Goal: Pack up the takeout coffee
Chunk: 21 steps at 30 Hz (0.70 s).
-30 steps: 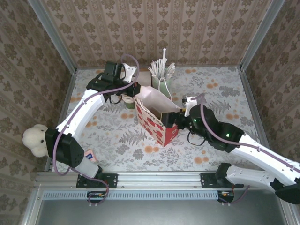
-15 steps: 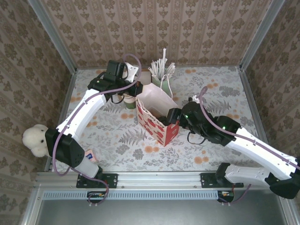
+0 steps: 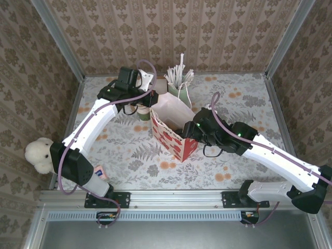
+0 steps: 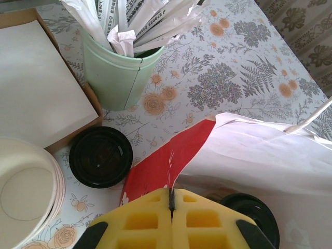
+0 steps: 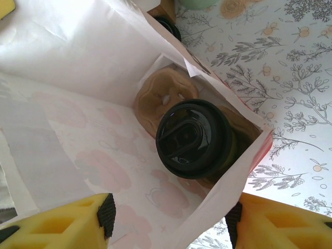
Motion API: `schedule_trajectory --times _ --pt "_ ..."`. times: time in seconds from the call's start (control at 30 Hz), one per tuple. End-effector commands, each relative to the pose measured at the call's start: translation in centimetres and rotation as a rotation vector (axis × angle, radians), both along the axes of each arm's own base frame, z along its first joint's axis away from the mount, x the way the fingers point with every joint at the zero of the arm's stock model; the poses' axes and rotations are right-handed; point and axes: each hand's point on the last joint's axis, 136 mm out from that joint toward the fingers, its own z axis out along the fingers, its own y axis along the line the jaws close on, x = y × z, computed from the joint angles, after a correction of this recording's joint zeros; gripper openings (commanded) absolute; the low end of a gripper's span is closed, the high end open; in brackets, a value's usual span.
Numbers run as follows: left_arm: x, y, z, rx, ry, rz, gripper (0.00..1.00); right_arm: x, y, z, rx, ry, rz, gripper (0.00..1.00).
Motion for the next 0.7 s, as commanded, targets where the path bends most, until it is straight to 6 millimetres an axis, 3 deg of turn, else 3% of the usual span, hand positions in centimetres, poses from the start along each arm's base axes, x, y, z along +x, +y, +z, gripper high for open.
schedule_trajectory --times 0.0,0.1,0.3,0.5,0.67 --pt "-0.9 0.0 1.0 -0.015 -0.005 0.005 0.03 -0.4 0.1 0.2 0.001 0.034 0.011 0.56" --pt "-0.9 -0.1 0.8 -0.014 0.001 0.013 0.00 -0.4 0.6 0.2 -0.006 0.040 0.037 0.50" --pt "-1.1 -0.3 0.9 -0.019 0.005 0.027 0.00 0.0 1.0 0.4 -0.017 0.062 0.083 0.18" --pt "-1.8 -0.7 1.7 -0.049 0.017 0.034 0.00 1.0 0.7 1.3 -0.049 0.047 0.141 0.00" --pt "-2.0 -0.8 1.9 -0.051 0.019 0.084 0.00 2.3 -0.1 1.9 -0.056 0.045 0.179 0.00"
